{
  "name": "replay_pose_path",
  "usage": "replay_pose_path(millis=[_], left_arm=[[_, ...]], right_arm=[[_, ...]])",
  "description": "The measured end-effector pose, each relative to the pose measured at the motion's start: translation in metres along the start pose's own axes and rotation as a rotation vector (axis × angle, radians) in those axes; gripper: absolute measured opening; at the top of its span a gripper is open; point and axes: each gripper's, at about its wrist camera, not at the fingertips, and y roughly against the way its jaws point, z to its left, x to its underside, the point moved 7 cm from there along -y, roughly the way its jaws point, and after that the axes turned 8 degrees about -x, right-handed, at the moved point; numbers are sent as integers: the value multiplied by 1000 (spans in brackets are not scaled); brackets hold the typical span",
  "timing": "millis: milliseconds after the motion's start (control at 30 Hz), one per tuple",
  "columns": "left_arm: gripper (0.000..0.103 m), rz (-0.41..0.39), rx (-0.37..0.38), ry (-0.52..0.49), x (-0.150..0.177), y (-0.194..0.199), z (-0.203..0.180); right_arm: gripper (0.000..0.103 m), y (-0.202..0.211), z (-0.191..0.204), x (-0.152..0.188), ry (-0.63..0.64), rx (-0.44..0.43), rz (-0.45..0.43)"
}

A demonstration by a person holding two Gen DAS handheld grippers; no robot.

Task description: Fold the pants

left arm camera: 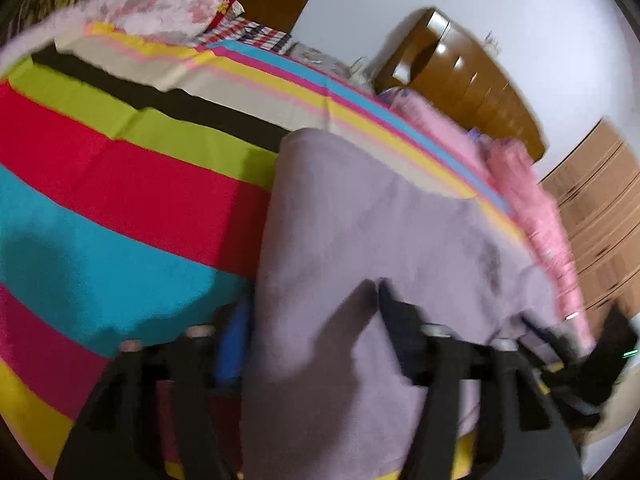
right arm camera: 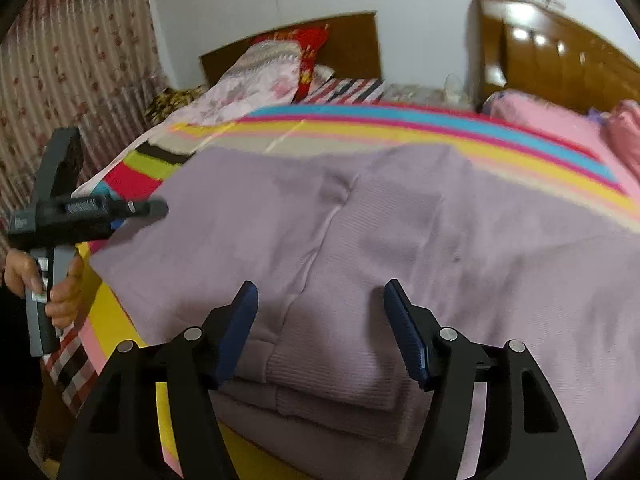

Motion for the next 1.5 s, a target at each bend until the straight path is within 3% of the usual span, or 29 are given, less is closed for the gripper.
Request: replay_pose_path(millis=[67,100,167,233,300,367,400,467,600,767,833,900,1000,1100,1167,1267,1367,1433,1500], left_arm=[[23,-5,10,4,2,3,2],[21,-11,15,13,1,7,2],[18,-25,7,26,-2,16,1],[17,-65,-24,33,-8,32,-12],[17,-129,-16,27,-18,60,-42],[16,-181,13,-22,-28,91,-93],[16,-196,12,-59,-31,100,-118],[16,-208,14,-148,-33,109,-181],[16,-200,102,-262,-30,95,-305],[12,-161,153,-416,-8,38,-454],[12,-156,132,-458,3,14,-490],[11,-89,148,-465,17,-15,-507],[11,-64,133,-450,24,-29,-485],[10,-150,107,-384,3,8,-434],[10,-202,91,-319,-19,46,-389],[10,-263,31,-214,-49,99,-297],[10,-281,-92,-93,-64,130,-181],[10,-264,-162,-29,-67,129,-109],[5,-196,-195,12,-66,99,-43]], right_arm=[[64,-6,1,8,33,0,65],[66,-16,2,18,50,-12,131],[67,-16,4,21,112,6,104],[67,-13,1,19,84,-21,111],[67,5,-12,18,21,-79,64],[68,36,-33,16,-66,-135,-46],[73,55,-48,16,-112,-141,-107],[76,102,-92,20,-218,-99,-241],[76,187,-177,46,-378,60,-393],[77,275,-238,95,-482,279,-471],[77,289,-250,114,-507,316,-458],[77,292,-257,129,-538,303,-436],[77,273,-243,128,-542,201,-421],[77,241,-223,113,-493,100,-383],[77,227,-215,102,-463,90,-366],[77,216,-224,101,-532,42,-354],[77,218,-242,118,-619,74,-329],[77,223,-248,134,-697,78,-320],[77,220,-252,145,-750,57,-301]])
